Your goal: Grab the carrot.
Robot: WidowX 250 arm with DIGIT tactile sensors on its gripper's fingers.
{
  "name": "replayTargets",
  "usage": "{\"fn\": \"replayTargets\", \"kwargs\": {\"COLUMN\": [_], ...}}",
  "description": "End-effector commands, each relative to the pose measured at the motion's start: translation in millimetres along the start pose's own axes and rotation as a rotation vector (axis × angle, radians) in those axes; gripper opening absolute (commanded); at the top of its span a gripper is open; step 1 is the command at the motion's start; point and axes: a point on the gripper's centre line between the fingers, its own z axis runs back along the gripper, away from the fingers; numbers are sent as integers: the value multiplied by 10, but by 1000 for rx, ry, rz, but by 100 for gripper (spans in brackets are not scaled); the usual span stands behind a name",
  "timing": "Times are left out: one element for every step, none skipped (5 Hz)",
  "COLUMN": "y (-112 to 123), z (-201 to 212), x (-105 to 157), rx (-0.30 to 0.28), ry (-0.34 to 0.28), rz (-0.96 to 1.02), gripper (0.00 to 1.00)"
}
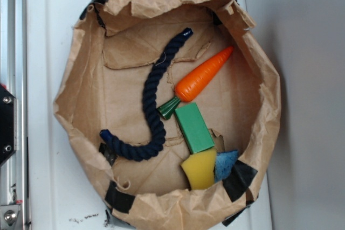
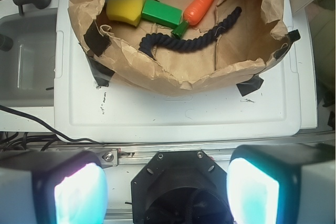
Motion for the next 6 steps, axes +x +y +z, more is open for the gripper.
{"fn": "replayTargets", "kwargs": {"y": [0,-38,-29,-34,28,81], "z": [0,-93,-153,-263,-444,-538], "x": [0,342,668,992,1243,1411], "rx": [0,3,-11,-9,0,-39], "ry": [0,5,0,-8,0,-21], "rz": [0,38,52,63,128,148], "gripper": [100,100,100,100,100,100]}}
